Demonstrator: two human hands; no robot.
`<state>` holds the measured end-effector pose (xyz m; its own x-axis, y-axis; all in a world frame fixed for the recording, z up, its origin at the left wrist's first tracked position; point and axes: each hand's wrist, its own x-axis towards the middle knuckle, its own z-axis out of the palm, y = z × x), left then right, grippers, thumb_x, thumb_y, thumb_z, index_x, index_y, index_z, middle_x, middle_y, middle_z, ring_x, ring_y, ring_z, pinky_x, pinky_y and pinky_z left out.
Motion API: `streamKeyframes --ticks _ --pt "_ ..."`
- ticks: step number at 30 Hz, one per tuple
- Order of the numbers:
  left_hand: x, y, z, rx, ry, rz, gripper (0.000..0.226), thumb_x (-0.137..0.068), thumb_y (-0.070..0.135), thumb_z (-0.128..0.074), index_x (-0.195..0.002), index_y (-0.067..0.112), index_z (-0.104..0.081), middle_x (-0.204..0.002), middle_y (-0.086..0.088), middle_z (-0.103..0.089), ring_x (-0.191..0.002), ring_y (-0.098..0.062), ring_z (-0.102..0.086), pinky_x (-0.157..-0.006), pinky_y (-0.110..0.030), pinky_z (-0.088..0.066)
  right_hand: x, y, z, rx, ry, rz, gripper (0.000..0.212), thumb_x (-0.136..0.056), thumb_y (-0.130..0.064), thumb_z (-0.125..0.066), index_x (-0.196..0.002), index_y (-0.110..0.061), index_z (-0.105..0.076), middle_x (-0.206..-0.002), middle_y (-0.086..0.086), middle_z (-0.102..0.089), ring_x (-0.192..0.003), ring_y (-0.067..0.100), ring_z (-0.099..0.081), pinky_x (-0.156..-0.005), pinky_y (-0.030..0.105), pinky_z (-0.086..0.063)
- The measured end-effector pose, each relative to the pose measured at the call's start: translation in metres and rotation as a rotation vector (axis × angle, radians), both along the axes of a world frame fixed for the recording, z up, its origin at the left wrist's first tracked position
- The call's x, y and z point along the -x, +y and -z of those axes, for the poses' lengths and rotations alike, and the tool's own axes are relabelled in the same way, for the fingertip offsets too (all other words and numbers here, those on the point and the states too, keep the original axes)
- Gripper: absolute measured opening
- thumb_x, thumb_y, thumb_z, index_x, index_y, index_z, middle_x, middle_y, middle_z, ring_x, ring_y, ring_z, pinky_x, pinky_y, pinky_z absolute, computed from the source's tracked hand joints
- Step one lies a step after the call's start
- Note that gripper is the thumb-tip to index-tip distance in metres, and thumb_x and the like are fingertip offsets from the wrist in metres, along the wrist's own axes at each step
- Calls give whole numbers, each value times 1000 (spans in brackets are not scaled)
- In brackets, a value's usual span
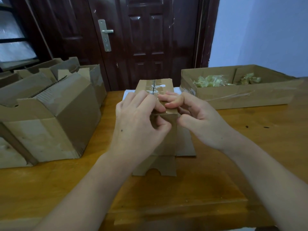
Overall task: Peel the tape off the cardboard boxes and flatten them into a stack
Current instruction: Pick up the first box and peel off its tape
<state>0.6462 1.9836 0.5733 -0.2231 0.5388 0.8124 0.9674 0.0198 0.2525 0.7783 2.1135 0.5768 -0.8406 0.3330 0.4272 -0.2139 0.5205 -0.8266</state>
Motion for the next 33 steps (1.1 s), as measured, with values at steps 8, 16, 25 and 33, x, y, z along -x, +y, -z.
streamKeyframes --ticks 8,16,25,33 --pt "2 -6 3 31 -14 41 14 -83 22 -63 -96 19 -67 -96 10 -57 -97 -8 -46 -90 -40 -43 1 -1 2 2 17 8 32 -83 -3 -51 -110 -17 -63 -143 -11 -59 -144 -2 -38 -117 22 -35" --pt "-5 1 7 0 -39 -40 16 -77 17 -61 -92 21 -60 -95 15 -45 -94 -2 -35 -92 -32 -32 1 -1 2 -9 21 3 33 -83 -3 -51 -110 -19 -63 -144 -10 -58 -143 -2 -38 -116 20 -36" --pt "4 -11 12 61 -56 95 25 -85 21 -61 -109 19 -67 -111 16 -51 -114 -2 -45 -105 -41 -42 1 1 1 -28 14 7 32 -84 -3 -51 -108 -21 -63 -143 -10 -59 -146 1 -35 -121 35 -35" --pt "5 -8 11 46 -37 70 29 -84 5 -50 -105 10 -69 -109 -4 -65 -116 -25 -59 -107 -47 -44 0 -2 -4 -26 -28 16 35 -83 -5 -51 -109 -26 -63 -145 -11 -57 -146 -1 -34 -122 39 -33"
